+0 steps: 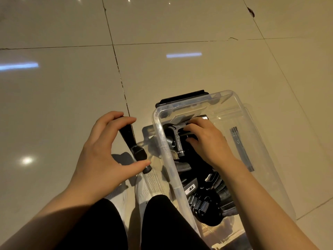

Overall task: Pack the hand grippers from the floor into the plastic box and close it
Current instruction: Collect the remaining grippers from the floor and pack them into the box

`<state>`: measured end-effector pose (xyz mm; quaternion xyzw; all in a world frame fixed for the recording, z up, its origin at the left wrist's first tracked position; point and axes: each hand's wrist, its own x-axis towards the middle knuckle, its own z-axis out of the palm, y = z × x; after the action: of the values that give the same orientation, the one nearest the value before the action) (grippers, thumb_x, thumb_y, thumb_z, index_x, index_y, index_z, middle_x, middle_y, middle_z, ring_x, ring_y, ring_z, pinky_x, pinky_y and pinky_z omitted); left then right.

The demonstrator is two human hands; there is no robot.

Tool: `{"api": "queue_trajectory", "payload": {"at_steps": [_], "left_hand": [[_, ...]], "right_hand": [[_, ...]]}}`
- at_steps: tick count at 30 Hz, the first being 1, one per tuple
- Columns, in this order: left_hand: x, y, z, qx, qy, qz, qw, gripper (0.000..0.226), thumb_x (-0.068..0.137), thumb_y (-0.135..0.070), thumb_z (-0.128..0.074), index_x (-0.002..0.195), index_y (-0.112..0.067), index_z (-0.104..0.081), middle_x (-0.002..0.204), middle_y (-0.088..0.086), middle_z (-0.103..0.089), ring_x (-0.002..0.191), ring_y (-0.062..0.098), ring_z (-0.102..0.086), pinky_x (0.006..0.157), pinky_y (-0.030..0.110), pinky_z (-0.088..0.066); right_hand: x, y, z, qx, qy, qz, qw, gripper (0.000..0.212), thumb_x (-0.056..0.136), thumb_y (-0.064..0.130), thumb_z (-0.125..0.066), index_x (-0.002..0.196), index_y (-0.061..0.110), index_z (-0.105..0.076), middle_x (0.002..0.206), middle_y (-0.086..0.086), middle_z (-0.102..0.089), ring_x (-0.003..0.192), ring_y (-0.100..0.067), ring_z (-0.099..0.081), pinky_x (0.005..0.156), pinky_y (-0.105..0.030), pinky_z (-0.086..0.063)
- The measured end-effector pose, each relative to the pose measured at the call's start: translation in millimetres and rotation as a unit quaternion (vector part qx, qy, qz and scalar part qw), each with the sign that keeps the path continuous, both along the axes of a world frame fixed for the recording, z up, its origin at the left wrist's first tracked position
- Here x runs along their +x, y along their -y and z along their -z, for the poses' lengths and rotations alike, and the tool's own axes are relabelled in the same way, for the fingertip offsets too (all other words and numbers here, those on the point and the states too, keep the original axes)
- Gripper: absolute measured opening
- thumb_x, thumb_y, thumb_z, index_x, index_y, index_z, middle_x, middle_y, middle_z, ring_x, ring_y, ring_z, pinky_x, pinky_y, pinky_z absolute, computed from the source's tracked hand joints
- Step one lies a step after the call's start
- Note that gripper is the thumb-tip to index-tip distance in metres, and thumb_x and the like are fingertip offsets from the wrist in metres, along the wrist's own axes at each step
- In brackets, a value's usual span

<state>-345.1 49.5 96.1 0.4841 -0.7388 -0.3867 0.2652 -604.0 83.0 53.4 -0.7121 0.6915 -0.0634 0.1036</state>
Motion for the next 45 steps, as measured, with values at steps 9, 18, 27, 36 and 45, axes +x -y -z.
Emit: {"api": "queue_trajectory", "payload": {"at_steps": [9,18,27,36,45], "left_hand": [[-7.1,1.0,-20.8,-0.047,-0.061,-0.021,0.997,0.076,0.055,-0.055,-0.074,0.122,-0.033,-0.046,0.127,-0.007,-0.042,0.117,-0.003,-0.042,0.098,0.015,-0.040],[-1.9,12.6,-39.5,0.113,-0.257,-0.230,0.932,0.063,0.051,-0.054,-0.077,0.106,-0.035,-0.054,0.113,0.002,-0.056,0.102,0.014,-0.060,0.087,0.039,-0.053],[-23.6,0.7,-54.6,0.271,-0.364,-0.249,0.855,0.055,0.063,-0.049,-0.076,0.104,-0.022,-0.052,0.103,-0.001,-0.060,0.100,0.013,-0.062,0.080,0.035,-0.055],[-55.7,-26.6,-47.4,0.395,-0.304,-0.143,0.855,0.080,0.047,-0.058,-0.081,0.112,-0.022,-0.054,0.106,0.008,-0.064,0.087,0.015,-0.069,0.087,0.035,-0.053],[-49.8,-43.7,-35.6,0.161,-0.047,0.024,0.986,0.058,0.064,-0.077,-0.053,0.110,-0.042,-0.045,0.099,-0.025,-0.059,0.093,-0.006,-0.055,0.081,0.023,-0.047]], "right_hand": [[36.3,-38.0,-51.3,-0.032,0.305,0.152,0.940,0.029,0.084,0.035,-0.064,0.112,0.028,-0.062,0.105,0.018,-0.060,0.099,-0.001,-0.058,0.083,-0.018,-0.047],[86.3,-47.5,-82.7,-0.132,0.391,0.080,0.907,0.022,0.084,0.018,-0.066,0.107,0.017,-0.066,0.102,0.008,-0.066,0.095,-0.002,-0.061,0.082,-0.017,-0.049],[89.7,-35.3,-104.7,-0.244,0.337,0.168,0.894,0.018,0.085,0.031,-0.061,0.102,0.025,-0.064,0.095,0.014,-0.065,0.092,-0.005,-0.060,0.082,-0.038,-0.050],[52.9,-29.5,-109.6,-0.314,0.255,0.243,0.882,0.017,0.082,0.033,-0.067,0.096,0.032,-0.058,0.093,0.027,-0.057,0.091,0.006,-0.054,0.085,-0.021,-0.042],[8.4,-55.1,-120.6,-0.195,0.236,0.275,0.911,0.010,0.087,0.032,-0.063,0.096,0.029,-0.059,0.094,0.013,-0.060,0.089,-0.002,-0.056,0.081,-0.025,-0.048]]}}
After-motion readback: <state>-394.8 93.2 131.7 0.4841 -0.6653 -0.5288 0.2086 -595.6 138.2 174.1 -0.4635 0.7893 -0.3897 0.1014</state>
